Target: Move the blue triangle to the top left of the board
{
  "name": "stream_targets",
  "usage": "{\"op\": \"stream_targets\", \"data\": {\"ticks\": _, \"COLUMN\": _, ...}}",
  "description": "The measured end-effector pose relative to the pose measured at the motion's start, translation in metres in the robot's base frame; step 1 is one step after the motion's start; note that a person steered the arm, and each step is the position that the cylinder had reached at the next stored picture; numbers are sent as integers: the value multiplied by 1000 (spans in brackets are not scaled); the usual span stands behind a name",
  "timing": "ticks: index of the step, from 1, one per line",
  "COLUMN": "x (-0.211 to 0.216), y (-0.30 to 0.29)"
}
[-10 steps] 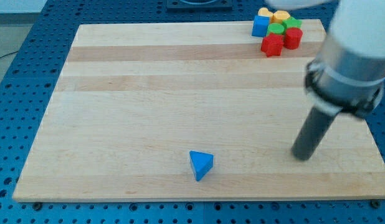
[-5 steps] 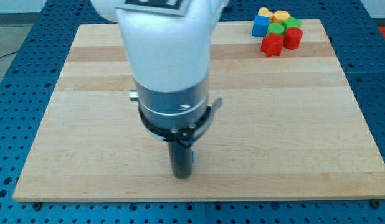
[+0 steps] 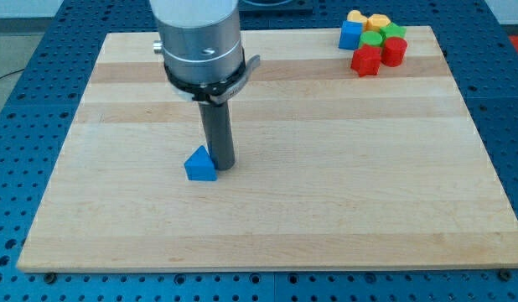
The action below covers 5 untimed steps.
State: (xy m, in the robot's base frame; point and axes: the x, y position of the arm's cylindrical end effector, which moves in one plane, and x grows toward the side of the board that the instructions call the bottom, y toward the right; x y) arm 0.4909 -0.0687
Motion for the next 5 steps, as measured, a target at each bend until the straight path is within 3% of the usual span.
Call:
{"op": "stream_targets", "data": {"ticks": 1, "x": 35, "y": -19}}
{"op": "stream_targets", "data": {"ticks": 2, "x": 40, "y": -55}}
{"op": "stream_targets", "data": {"ticks": 3, "x": 23, "y": -85}}
{"op": "stream_targets", "data": {"ticks": 5, "x": -63, "y": -105}}
